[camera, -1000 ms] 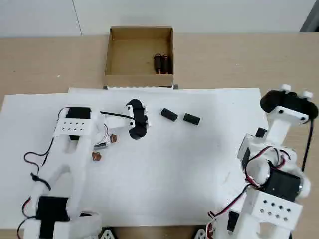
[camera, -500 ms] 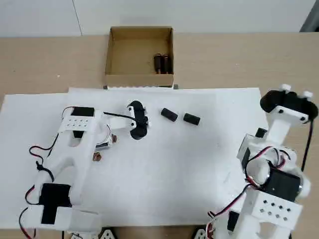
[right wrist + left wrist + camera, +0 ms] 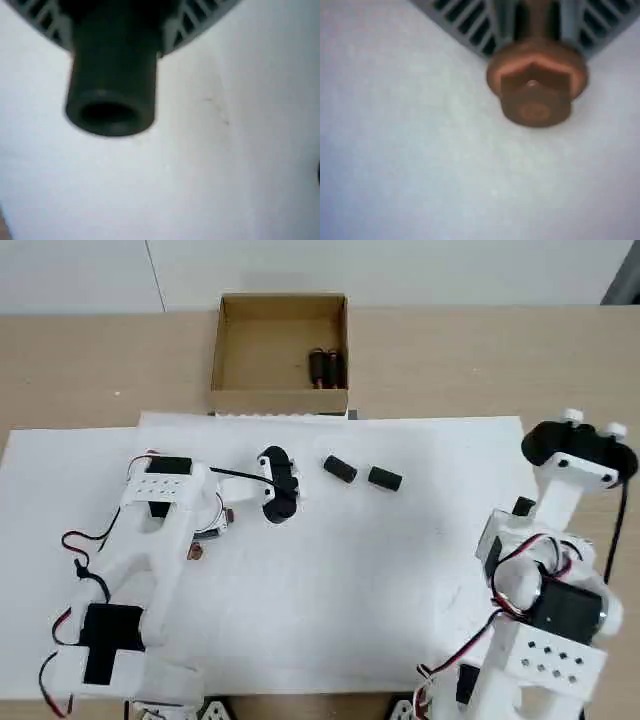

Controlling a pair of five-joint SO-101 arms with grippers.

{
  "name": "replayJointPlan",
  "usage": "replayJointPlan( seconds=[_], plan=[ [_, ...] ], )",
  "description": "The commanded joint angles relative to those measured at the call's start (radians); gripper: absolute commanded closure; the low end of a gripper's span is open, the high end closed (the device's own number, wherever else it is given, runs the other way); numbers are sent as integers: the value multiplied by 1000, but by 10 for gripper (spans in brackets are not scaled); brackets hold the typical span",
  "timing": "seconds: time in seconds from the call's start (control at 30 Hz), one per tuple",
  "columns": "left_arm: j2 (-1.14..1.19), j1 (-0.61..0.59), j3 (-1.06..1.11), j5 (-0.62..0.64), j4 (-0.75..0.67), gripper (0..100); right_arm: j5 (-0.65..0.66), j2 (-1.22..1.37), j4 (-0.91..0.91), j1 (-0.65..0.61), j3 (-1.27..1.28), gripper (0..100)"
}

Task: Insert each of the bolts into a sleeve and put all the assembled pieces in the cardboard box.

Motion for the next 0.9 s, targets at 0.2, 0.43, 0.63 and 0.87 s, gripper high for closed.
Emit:
replayJointPlan(
  seconds=[0.2,0.43,0.63,0.87],
  plan=[
    [-334,72,-54,38,163,995,81,-13,28,10,-12,995],
    [-624,160,-53,330,186,995,164,-42,61,12,-12,995],
    [-804,227,-47,554,187,995,167,-226,2,10,-17,995],
    [-1011,245,24,732,164,995,158,-450,-8,10,15,995]
  ],
)
